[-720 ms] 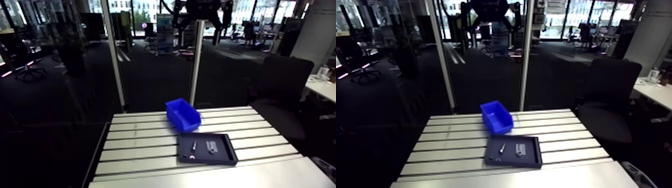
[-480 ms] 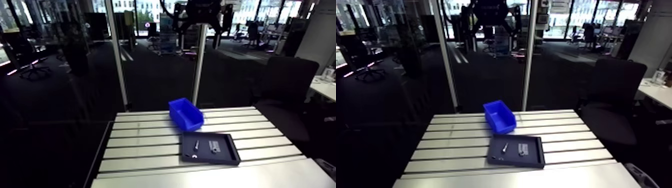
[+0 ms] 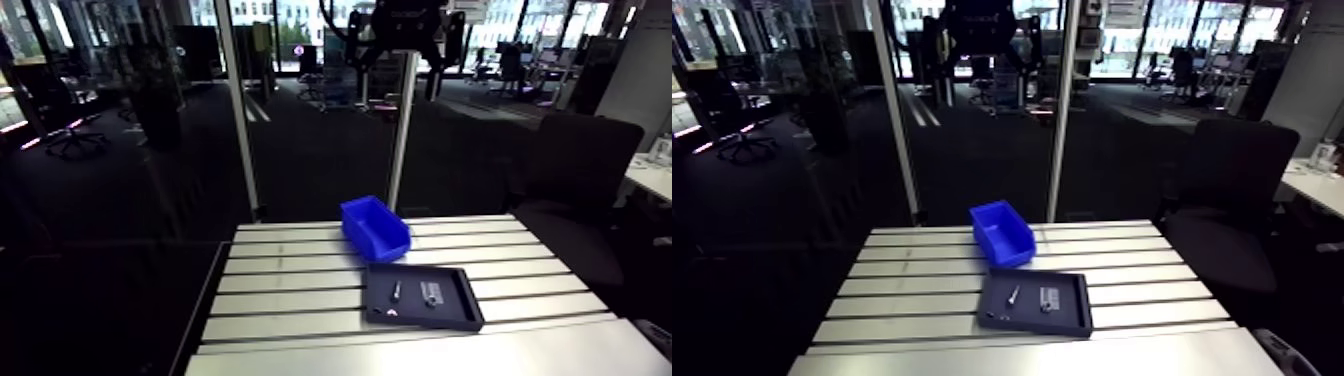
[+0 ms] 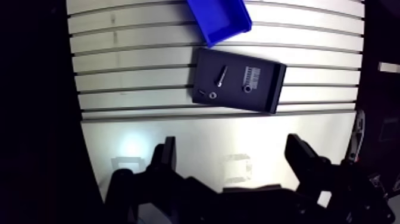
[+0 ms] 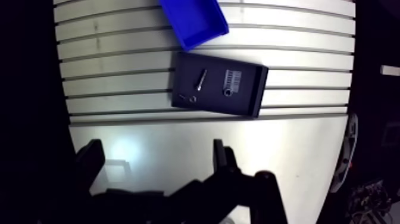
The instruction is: Pick up the M10 bolt from the tray and put it into the blue bin.
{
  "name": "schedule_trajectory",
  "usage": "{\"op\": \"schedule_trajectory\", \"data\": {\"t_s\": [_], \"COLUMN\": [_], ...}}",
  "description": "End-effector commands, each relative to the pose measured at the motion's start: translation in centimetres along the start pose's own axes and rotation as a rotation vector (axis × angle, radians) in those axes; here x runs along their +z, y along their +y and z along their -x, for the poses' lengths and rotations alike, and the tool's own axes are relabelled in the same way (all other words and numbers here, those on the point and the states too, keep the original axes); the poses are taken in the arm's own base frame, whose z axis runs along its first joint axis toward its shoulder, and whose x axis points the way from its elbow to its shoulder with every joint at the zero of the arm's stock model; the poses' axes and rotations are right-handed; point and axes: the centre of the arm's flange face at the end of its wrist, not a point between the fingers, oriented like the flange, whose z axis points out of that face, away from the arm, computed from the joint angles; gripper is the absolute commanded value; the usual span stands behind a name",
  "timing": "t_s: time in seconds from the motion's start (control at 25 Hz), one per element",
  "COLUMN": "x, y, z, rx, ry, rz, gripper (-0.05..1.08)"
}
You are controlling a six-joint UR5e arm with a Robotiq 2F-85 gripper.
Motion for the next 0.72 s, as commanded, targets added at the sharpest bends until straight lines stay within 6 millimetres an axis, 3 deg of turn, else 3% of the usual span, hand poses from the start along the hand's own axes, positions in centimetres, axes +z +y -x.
{"op": "schedule_trajectory", "data": {"t_s": [0.04,0.2,0.4,0.52,0.72], "x": [0.3,0.5,3.3,4.3,6.5], "y": [0.1,0.1,0.9,3.8,6.6], "z": [0.1,0.2,0.2,0.4,1.4], "rx": [0.003,0.02,0.15,0.23,0.324], "ry": [-0.006,-0.009,-0.041,0.001,-0.007], "rz": [0.0,-0.004,-0.001,-0.003,-0.007], "gripper": [0.01,0.01,0.01,0.01,0.01]}}
